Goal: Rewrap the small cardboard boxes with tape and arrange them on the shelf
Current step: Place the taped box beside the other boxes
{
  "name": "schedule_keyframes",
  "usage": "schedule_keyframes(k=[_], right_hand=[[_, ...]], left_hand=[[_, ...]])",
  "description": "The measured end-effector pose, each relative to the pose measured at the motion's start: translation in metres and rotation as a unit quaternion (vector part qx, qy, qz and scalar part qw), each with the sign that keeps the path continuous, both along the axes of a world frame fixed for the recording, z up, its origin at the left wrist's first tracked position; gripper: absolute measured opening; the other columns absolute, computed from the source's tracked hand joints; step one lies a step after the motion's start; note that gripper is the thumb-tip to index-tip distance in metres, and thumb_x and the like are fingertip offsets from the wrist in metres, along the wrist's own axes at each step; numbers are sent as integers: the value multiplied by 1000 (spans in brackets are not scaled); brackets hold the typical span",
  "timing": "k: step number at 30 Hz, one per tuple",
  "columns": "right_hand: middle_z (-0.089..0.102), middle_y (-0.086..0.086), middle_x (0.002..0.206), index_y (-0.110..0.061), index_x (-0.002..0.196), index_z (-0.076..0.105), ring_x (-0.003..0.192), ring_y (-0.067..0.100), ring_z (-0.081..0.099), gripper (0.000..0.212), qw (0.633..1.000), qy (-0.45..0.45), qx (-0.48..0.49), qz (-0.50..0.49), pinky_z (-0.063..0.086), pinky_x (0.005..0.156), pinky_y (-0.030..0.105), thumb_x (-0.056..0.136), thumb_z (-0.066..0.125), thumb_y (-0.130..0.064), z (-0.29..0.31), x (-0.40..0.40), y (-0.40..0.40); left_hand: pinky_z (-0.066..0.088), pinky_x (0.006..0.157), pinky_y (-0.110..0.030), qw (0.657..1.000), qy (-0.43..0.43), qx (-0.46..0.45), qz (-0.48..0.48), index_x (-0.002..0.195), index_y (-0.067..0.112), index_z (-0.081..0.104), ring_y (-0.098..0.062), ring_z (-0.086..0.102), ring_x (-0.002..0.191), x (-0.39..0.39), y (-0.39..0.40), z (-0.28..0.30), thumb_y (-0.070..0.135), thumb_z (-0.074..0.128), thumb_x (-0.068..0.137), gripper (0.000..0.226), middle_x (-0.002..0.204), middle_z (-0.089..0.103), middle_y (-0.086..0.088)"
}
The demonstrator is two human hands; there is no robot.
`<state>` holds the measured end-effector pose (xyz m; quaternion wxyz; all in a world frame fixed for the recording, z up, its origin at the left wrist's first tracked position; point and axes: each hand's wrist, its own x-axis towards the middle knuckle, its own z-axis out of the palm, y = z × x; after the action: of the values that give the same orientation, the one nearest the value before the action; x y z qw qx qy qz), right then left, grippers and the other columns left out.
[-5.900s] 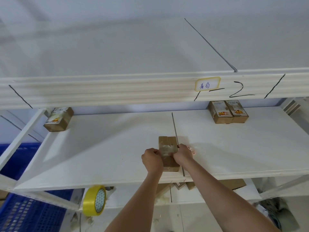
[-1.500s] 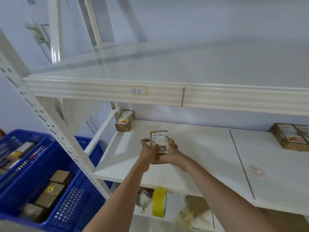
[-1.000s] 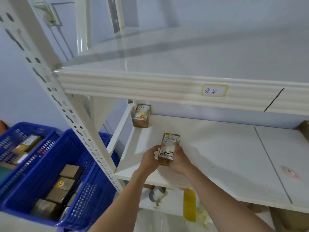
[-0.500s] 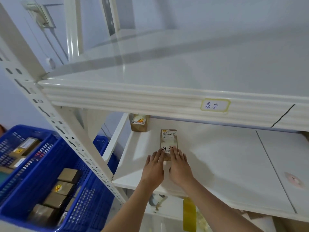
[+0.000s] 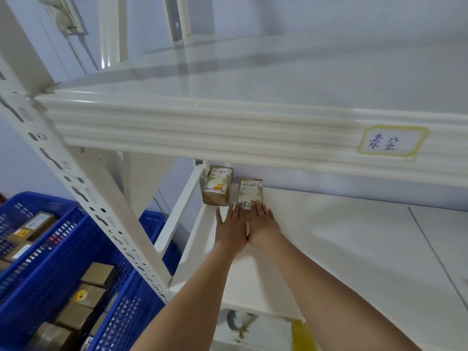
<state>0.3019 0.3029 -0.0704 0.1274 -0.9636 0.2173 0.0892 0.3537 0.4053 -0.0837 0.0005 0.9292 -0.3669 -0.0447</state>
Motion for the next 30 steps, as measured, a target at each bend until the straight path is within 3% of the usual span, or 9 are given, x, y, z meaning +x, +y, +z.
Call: schedule_keyframes(k=[9, 15, 18, 22, 26, 30], right_hand=[[-10, 9, 168, -6, 160, -6, 156, 23, -6, 88, 998, 0, 57, 18, 9, 126, 36, 94, 53, -14, 7, 46, -15], [-5, 7, 169, -5, 160, -1, 156, 22, -1, 86, 998, 3, 57, 34, 24, 123, 42, 93, 52, -10, 10, 59, -17], [-3, 6, 169, -7, 160, 1, 156, 20, 1, 87, 998, -10, 64, 25, 28, 122, 43, 90, 54, -8, 10, 59, -16], [10, 10, 167, -11, 159, 8, 149, 33, 26, 88, 995, -36, 91, 6, 33, 118, 43, 86, 57, -8, 18, 56, -18], [13, 11, 165, -7, 158, 7, 151, 31, 20, 87, 989, -121, 85, -25, 21, 123, 45, 88, 58, -7, 24, 44, -23], [1, 11, 168, -5, 159, 0, 156, 23, 2, 89, 993, -76, 45, -81, 5, 127, 43, 91, 57, -9, 29, 1, -34]], left_hand=[[-7, 119, -63, 1000, -4, 3, 13, 161, 13, 4, -21, -15, 155, 46, -9, 8, 22, 35, 104, 66, 170, 0, -1], [-10, 118, -63, 999, -6, 2, 33, 161, 11, 7, -22, -7, 156, 60, -12, 5, 28, 39, 104, 68, 169, 7, -1], [-15, 115, -63, 999, 15, -3, 41, 162, 12, 3, -20, -10, 156, 61, -10, 2, 25, 37, 103, 69, 170, 1, 0], [-16, 116, -64, 996, 65, -1, 57, 161, 13, -7, -21, -16, 154, 61, -11, 5, 22, 37, 102, 74, 169, -11, 1], [-11, 117, -64, 990, 110, -65, 56, 159, 15, -16, -20, -20, 154, 47, -12, 14, 17, 38, 102, 78, 168, -17, 1], [-4, 120, -64, 990, 125, -71, 7, 160, 13, -10, -20, -15, 155, 10, -27, 32, 18, 42, 102, 79, 169, -12, 0]])
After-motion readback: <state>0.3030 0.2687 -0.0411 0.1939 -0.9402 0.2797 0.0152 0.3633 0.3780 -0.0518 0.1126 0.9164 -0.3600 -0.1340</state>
